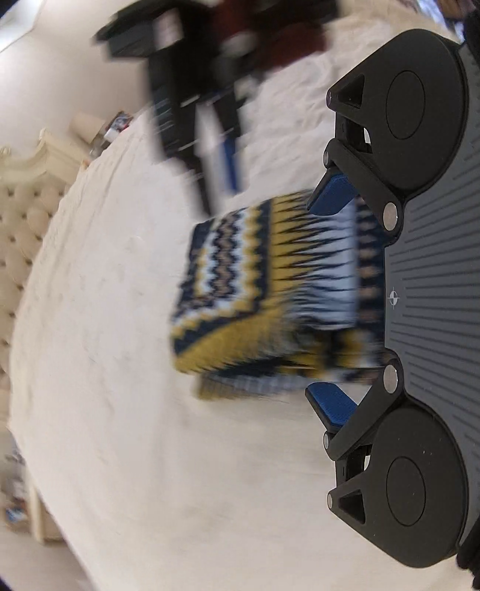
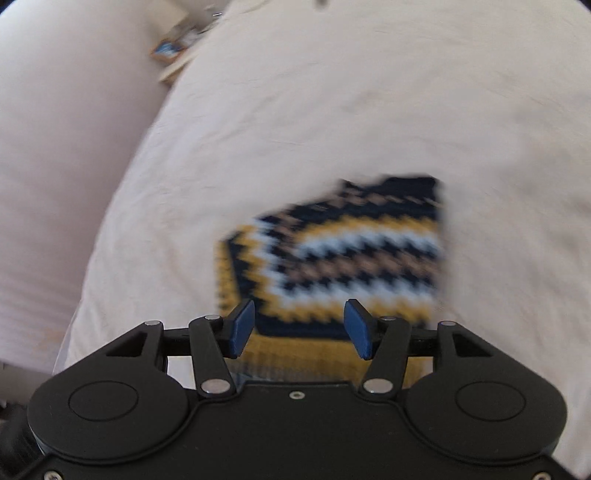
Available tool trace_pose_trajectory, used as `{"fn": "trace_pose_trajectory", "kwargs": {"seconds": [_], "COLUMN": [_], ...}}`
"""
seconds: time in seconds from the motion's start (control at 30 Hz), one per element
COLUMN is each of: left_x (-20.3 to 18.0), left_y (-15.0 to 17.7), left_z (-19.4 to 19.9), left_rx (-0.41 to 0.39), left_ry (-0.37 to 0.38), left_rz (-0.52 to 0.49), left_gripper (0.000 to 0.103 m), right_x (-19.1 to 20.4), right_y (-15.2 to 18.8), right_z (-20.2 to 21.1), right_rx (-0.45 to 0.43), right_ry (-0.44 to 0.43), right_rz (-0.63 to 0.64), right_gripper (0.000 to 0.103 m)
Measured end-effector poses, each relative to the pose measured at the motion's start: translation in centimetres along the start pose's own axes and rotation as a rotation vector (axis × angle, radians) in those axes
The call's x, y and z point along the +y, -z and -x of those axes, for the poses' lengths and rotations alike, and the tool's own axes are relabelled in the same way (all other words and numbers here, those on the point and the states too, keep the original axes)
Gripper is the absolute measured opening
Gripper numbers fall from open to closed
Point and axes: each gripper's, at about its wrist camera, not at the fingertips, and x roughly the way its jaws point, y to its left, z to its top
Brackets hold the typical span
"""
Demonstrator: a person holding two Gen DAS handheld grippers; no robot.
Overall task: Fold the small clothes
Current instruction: 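Fold the side edge inward with the right gripper and release, then move the left gripper to the sweater's other side edge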
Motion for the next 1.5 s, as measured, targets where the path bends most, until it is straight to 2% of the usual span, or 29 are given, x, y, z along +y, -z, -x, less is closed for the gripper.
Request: {"fn": "trace_pose_trajectory", "kwargs": {"seconds": [0.1, 0.2, 0.3, 0.37, 0.43, 0.47, 0.63, 0.8, 0.9, 1.0, 1.13, 1.5], "left_x": [-0.8, -1.3, -0.1, 2.6, 5.3, 6.0, 6.3, 6.9, 7.0, 7.3, 7.5, 7.4], "left_y": [-2.2, -3.0, -1.8, -0.8, 0.1, 0.5, 0.9, 0.7, 0.7, 0.8, 1.0, 0.6], "left_z": [-3.1, -6.1, -8.1, -8.8, -9.0, -8.9, -9.1, -9.4, -9.5, -9.2, -9.0, -9.6], "left_rx": [0.004, 0.053, 0.114, 0.155, 0.183, 0.181, 0.177, 0.186, 0.189, 0.191, 0.19, 0.207], "left_ry": [-0.024, -0.05, -0.165, -0.205, -0.174, -0.159, -0.139, -0.132, -0.124, -0.12, -0.126, -0.121], "left_rz": [-0.061, -0.128, -0.208, -0.142, -0.019, 0.01, 0.03, 0.06, 0.068, 0.081, 0.101, 0.104], "left_gripper": [0.098, 0.098, 0.099, 0.101, 0.103, 0.103, 0.103, 0.103, 0.103, 0.103, 0.103, 0.103], "right_x": [-2.2, -4.0, -4.6, -4.7, -4.7, -4.7, -4.2, -3.9, -4.0, -4.5, -4.3, -5.1], "right_y": [1.1, 2.2, 3.0, 3.3, 3.3, 3.1, 1.4, -1.2, -2.2, -2.2, -2.0, -1.9], "right_z": [0.7, 0.8, 0.7, 1.1, 1.0, 0.9, -0.3, -2.5, -5.8, -8.5, -9.5, -9.3], "right_rx": [-0.006, -0.003, 0.009, 0.015, 0.017, 0.017, -0.047, -0.099, -0.028, 0.043, 0.047, 0.047], "right_ry": [0.024, 0.027, 0.038, 0.041, 0.036, 0.038, 0.069, 0.166, 0.234, 0.251, 0.275, 0.251], "right_rz": [-0.043, -0.075, -0.078, -0.066, -0.051, -0.042, 0.016, 0.052, 0.069, 0.046, 0.044, -0.001], "right_gripper": [0.061, 0.061, 0.061, 0.061, 0.061, 0.061, 0.061, 0.062, 0.062, 0.07, 0.076, 0.079]}}
